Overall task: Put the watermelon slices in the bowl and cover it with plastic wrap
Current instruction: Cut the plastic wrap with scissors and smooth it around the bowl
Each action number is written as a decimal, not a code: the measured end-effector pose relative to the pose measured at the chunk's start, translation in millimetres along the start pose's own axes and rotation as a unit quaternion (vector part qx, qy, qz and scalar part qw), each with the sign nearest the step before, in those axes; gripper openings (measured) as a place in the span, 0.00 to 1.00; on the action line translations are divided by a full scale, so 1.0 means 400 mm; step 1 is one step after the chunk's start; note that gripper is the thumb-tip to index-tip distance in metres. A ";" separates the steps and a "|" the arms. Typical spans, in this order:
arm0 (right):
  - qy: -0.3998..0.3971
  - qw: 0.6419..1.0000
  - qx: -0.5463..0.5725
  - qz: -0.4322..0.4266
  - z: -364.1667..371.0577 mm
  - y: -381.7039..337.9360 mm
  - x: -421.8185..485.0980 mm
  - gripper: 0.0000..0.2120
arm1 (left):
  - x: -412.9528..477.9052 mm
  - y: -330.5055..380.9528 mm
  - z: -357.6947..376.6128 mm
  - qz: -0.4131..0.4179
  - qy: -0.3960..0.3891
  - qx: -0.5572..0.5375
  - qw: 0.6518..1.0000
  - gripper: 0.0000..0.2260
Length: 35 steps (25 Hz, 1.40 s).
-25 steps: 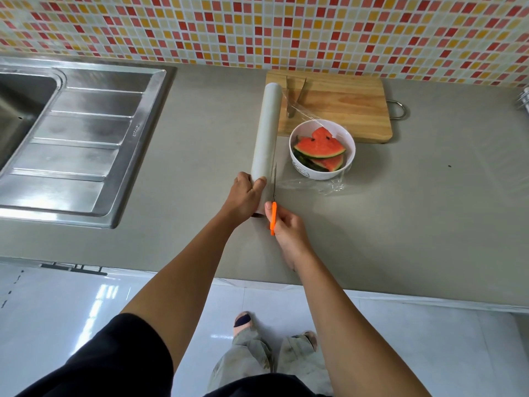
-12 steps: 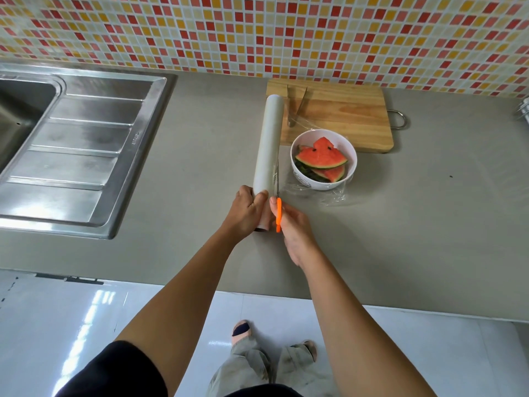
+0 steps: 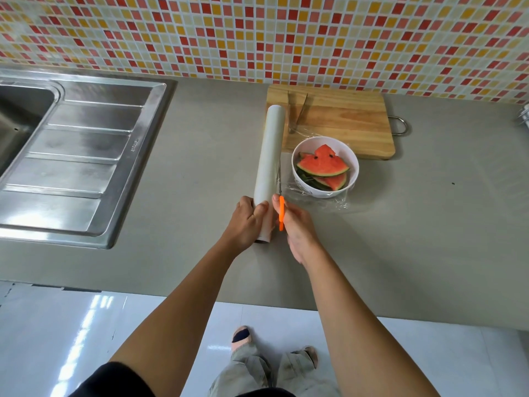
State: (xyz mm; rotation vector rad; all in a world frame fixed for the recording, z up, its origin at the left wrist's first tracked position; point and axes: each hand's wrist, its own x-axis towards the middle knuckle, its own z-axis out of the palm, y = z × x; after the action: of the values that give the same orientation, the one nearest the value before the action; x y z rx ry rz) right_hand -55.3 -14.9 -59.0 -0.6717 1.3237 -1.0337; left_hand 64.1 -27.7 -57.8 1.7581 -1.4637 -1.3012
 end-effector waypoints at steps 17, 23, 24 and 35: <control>0.044 0.999 -0.011 -0.002 0.020 -0.048 0.076 0.12 | -0.001 -0.013 -0.013 0.009 -0.009 0.008 1.000 0.11; 0.045 0.999 -0.009 -0.014 0.031 -0.065 0.107 0.12 | 0.005 -0.020 -0.028 0.012 -0.031 0.018 0.999 0.10; 0.050 0.999 -0.007 -0.009 0.034 -0.066 0.112 0.11 | 0.006 -0.022 -0.031 0.010 -0.036 0.019 0.999 0.10; 0.089 0.995 0.029 -0.022 0.063 -0.089 0.141 0.09 | 0.004 -0.036 -0.059 0.005 -0.071 0.026 0.997 0.10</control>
State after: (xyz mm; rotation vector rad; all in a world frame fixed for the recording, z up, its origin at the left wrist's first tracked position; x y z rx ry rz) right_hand -42.3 -84.1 -48.9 -0.5775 1.4325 -1.1847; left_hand 91.7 -29.4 -60.7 1.7187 -1.5960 -1.4185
